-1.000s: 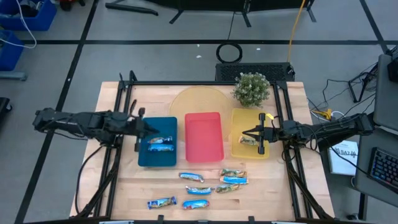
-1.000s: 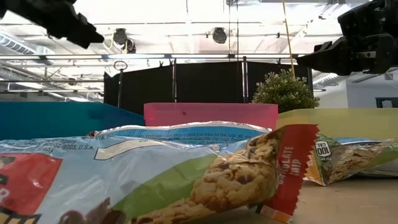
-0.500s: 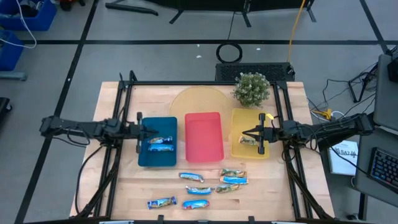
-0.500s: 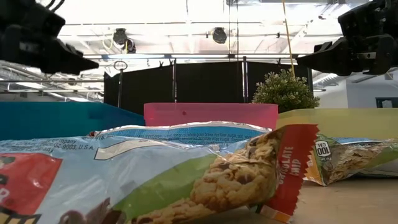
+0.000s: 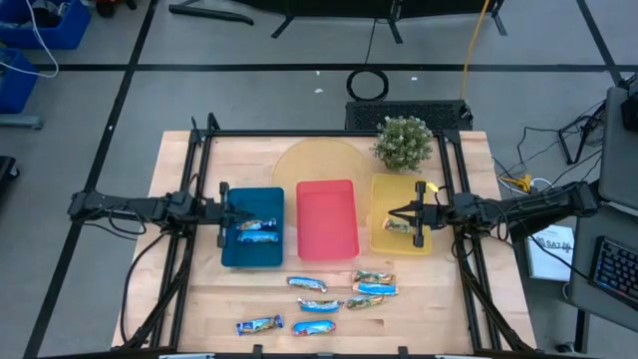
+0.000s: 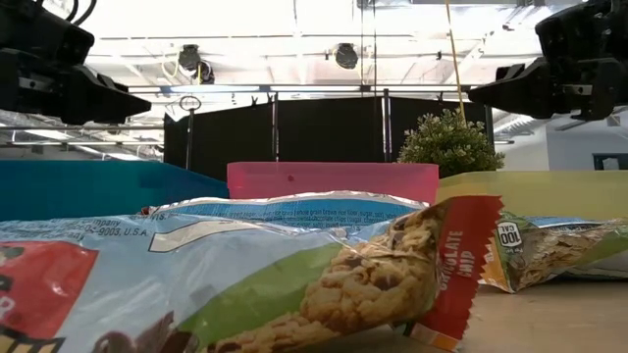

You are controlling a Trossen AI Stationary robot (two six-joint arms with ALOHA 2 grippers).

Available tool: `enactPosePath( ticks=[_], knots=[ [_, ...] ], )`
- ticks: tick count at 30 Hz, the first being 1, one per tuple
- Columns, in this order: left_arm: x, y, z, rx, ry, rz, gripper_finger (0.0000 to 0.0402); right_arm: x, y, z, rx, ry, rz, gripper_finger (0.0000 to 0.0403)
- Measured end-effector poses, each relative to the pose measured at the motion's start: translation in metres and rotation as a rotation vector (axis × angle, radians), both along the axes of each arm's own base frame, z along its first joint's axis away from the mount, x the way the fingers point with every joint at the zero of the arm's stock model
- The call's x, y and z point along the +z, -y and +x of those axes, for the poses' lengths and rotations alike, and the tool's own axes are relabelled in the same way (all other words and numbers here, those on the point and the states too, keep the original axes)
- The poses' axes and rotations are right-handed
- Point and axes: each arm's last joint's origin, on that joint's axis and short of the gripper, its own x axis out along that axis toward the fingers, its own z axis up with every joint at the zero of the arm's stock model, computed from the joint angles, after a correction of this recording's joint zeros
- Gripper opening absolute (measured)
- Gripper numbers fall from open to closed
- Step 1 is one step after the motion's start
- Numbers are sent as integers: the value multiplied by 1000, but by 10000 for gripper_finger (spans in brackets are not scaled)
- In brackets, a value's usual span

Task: Pick and place Granola Bars by type
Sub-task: Put the yellow granola bar into the yellow bin

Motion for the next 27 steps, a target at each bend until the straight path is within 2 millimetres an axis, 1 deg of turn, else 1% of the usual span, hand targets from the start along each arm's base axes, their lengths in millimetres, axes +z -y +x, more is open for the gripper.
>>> enactPosePath(
  ticks=[2, 5, 9, 11, 14, 17, 22, 27],
  knots=[
    [-2, 0, 1, -8, -19, -3, 8, -3, 1, 1, -69, -37, 14, 0],
    [-4, 0, 2, -7, -48, -2, 9, 11, -1, 8, -139, -111, 13, 0],
    [-7, 0, 4, -5, -77, -4, 9, 42, -14, 24, -101, -233, 9, 0],
    [-8, 1, 4, -6, -89, 3, 9, 58, -23, 35, -113, -298, -4, 0],
    [-9, 0, 5, -2, -102, 7, 10, 75, -41, 52, -148, -430, -40, 0],
    [-9, 0, 5, -3, -102, 36, 10, 87, -66, 73, -117, -547, -57, 0],
    [-8, -1, 5, 25, -88, 106, 10, 98, -109, 108, -101, -728, -48, 0],
    [-7, -2, 5, 66, -73, 116, 10, 107, -140, 135, -137, -871, -66, 0]
  ],
)
